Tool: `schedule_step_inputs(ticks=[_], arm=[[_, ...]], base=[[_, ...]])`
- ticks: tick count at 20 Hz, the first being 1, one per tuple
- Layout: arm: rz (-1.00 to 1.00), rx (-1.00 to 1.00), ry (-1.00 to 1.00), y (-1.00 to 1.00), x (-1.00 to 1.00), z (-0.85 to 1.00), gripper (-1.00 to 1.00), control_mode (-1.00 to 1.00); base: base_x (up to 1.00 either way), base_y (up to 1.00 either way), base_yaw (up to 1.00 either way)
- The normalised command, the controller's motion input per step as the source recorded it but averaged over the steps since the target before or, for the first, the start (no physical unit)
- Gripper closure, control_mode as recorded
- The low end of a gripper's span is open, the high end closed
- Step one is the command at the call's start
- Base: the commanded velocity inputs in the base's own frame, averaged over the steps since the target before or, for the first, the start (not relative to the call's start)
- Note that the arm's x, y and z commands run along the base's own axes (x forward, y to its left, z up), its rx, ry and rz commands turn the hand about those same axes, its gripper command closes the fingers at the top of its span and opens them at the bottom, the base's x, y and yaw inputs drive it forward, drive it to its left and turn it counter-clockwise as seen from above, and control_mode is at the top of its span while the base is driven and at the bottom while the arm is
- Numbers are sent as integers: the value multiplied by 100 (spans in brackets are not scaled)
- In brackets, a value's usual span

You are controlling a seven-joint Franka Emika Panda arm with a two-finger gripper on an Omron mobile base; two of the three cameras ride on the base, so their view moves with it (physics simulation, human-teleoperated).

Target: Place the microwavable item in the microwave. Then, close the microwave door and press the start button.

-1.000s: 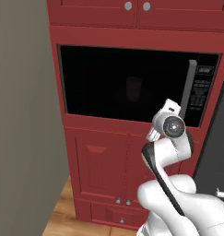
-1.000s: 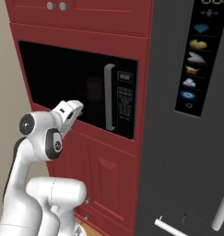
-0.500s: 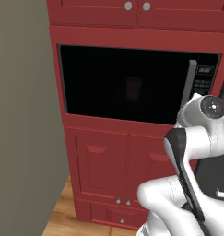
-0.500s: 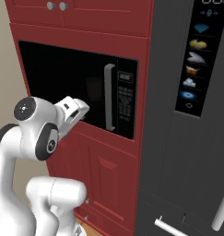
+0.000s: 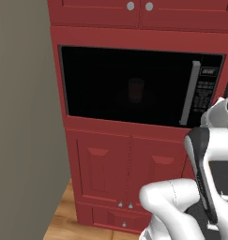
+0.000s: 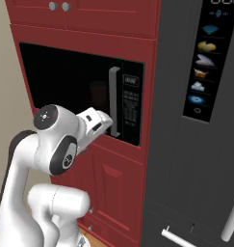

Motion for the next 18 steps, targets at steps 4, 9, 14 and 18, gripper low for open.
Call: schedule_step_inputs(ticks=[4, 9, 14, 18], arm=[[-14, -19, 9, -21, 20, -11, -100, -100], [-7, -20, 3, -9, 23, 0, -100, -100], [-3, -6, 10, -17, 15, -4, -100, -100], [0, 0, 3, -30, 18, -7, -100, -100]], base=[[0, 0, 0], [0, 0, 0], [0, 0, 0], [0, 0, 0]])
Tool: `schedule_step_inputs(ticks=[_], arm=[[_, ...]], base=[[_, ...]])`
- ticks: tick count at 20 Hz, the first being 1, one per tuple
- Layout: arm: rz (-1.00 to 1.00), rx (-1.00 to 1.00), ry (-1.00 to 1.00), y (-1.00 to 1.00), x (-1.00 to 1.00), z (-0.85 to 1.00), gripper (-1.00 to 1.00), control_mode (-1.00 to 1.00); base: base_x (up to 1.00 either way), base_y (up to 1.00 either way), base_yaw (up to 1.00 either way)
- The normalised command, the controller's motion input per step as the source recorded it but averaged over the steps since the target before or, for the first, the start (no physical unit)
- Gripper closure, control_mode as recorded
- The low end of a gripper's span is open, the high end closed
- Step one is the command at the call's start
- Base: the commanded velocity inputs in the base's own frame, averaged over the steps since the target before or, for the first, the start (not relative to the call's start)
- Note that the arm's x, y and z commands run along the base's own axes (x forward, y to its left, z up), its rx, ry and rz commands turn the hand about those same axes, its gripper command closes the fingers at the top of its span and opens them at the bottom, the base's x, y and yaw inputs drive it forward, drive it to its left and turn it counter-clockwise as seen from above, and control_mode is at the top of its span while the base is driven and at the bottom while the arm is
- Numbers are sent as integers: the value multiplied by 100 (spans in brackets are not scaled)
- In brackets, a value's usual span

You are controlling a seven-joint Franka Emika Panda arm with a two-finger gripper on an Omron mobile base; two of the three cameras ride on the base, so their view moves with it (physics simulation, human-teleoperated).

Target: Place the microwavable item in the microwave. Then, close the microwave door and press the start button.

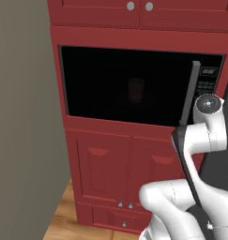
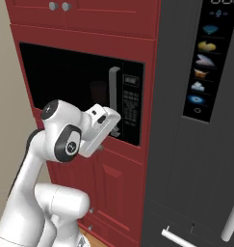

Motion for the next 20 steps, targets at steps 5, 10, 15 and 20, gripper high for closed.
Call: schedule_step_inputs(ticks=[5, 10, 15, 20], arm=[[0, 0, 0, -25, 31, -1, -100, -100], [0, 0, 0, -6, 43, -18, -100, -100], [0, 0, 2, -3, 42, -24, -100, -100], [0, 0, 0, -10, 31, -18, -100, -100]], base=[[0, 0, 0], [0, 0, 0], [0, 0, 0], [0, 0, 0]])
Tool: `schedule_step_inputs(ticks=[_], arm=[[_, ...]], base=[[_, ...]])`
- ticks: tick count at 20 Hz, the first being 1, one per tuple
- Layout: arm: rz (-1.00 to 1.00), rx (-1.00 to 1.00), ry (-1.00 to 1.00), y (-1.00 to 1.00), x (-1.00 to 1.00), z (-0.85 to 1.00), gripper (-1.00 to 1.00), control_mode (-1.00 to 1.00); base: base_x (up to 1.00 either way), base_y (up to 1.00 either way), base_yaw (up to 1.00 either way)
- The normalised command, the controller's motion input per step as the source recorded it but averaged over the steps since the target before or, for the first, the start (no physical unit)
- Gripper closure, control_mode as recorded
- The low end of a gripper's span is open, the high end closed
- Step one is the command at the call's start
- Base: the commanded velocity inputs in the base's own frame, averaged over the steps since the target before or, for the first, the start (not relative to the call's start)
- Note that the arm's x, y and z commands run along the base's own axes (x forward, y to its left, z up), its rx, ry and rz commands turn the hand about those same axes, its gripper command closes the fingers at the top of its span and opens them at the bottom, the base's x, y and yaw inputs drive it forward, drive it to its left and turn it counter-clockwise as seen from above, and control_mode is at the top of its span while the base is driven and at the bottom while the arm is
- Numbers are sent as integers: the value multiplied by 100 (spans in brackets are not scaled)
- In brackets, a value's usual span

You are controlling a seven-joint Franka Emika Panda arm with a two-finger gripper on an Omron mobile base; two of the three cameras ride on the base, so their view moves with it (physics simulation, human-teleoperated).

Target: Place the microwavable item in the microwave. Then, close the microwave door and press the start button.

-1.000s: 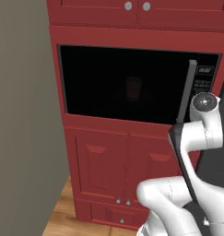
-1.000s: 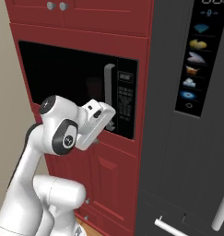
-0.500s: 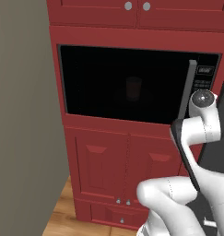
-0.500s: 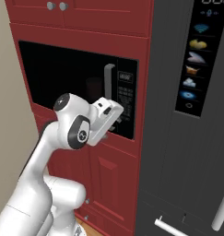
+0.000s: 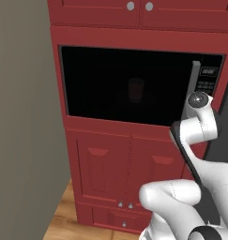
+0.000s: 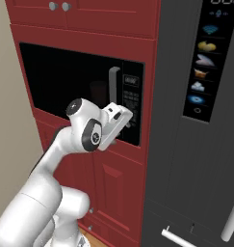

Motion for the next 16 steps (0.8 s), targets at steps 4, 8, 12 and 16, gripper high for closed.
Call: schedule_step_inputs(ticks=[4, 8, 12, 16], arm=[[0, 0, 0, -20, 18, -19, -100, -100], [0, 0, 0, -23, 16, -18, -100, -100], [0, 0, 0, -26, 22, -18, -100, -100], [0, 0, 0, -25, 24, -14, -100, -100]], base=[[0, 0, 0], [0, 0, 0], [0, 0, 0], [0, 0, 0]])
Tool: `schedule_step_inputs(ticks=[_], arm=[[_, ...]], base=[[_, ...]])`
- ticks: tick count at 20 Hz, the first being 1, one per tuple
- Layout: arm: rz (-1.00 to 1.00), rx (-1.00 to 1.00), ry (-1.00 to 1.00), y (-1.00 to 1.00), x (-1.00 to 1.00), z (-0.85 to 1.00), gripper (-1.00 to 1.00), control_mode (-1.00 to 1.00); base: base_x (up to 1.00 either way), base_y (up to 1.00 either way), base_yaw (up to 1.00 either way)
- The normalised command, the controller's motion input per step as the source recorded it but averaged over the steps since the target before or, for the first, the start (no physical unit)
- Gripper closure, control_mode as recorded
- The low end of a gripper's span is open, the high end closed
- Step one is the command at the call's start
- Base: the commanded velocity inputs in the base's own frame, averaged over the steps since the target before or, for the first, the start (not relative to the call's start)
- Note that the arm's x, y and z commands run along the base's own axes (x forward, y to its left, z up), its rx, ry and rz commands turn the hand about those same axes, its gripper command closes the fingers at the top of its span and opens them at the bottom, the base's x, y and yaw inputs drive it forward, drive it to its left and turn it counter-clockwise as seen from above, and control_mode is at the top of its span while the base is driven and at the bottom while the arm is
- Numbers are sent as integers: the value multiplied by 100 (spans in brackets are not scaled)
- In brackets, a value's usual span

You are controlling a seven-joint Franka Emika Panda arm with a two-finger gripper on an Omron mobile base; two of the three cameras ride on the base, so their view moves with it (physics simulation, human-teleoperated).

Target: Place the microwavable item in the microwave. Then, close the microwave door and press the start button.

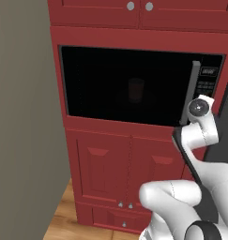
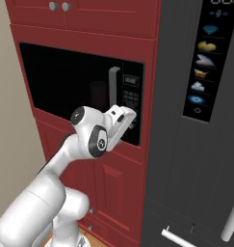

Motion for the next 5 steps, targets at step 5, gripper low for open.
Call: schedule_step_inputs(ticks=[5], arm=[[0, 0, 0, -24, 30, -21, -100, -100]], base=[[0, 0, 0]])
